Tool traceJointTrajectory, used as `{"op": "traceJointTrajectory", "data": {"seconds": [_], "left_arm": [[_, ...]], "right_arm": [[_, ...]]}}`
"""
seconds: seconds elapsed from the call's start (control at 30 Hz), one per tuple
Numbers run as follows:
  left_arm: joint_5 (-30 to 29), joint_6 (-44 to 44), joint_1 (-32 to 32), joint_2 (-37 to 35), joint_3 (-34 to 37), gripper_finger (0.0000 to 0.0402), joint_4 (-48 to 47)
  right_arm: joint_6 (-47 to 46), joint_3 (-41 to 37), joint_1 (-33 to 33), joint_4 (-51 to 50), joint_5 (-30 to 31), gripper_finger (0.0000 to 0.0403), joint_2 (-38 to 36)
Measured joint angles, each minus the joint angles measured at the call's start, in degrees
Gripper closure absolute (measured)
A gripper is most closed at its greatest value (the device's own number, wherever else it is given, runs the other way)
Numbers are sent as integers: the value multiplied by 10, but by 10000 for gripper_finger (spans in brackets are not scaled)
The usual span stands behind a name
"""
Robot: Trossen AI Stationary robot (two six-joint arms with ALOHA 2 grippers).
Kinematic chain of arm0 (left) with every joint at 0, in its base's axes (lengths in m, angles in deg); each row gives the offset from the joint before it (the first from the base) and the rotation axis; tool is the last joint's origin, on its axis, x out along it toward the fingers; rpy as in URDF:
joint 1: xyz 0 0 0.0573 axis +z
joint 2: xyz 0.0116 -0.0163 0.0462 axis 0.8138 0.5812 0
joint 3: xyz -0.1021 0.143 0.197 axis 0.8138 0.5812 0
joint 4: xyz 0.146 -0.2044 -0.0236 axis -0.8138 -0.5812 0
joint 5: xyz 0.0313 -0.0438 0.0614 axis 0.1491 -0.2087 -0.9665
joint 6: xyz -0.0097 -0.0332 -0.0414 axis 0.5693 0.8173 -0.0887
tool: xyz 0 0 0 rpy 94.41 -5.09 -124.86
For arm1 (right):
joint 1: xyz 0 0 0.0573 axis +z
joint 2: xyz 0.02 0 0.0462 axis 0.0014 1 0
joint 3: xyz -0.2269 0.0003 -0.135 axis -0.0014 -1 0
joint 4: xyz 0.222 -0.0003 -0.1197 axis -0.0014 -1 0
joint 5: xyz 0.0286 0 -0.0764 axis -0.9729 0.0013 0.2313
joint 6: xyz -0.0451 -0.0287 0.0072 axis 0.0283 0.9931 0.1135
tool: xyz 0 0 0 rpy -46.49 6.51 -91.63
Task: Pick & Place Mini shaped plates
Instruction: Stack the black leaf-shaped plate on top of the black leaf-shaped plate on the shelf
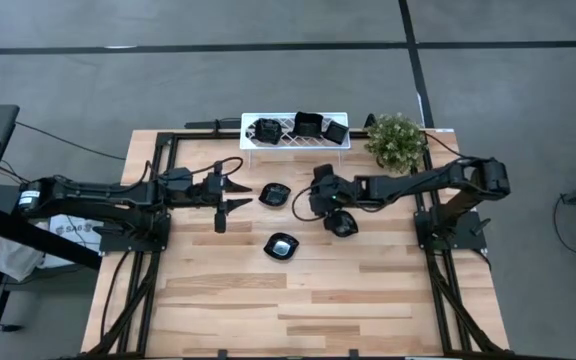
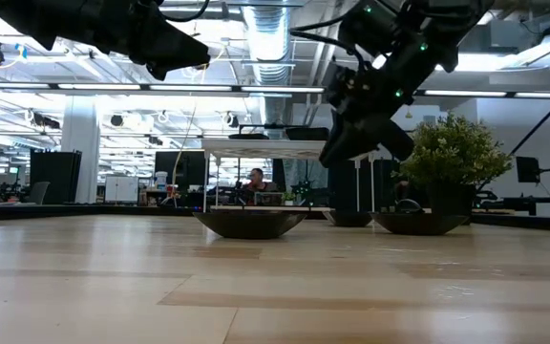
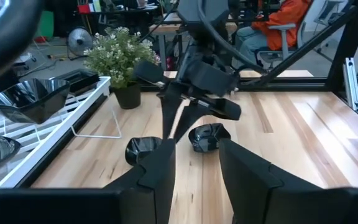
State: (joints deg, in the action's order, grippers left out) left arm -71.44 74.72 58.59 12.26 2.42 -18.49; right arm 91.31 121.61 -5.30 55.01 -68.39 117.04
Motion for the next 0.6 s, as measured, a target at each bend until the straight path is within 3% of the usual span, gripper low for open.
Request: {"op": "traceJointTrajectory", "data": {"seconds": [0.27,0.6], "left_arm": [[0,0,0,0,0,275,1],[-3,0,0,0,2,275,13]], "right_arm": [[-82,0,-2,-124,43,339,-32],[-131,-8,-6,-162,45,339,-75]]}}
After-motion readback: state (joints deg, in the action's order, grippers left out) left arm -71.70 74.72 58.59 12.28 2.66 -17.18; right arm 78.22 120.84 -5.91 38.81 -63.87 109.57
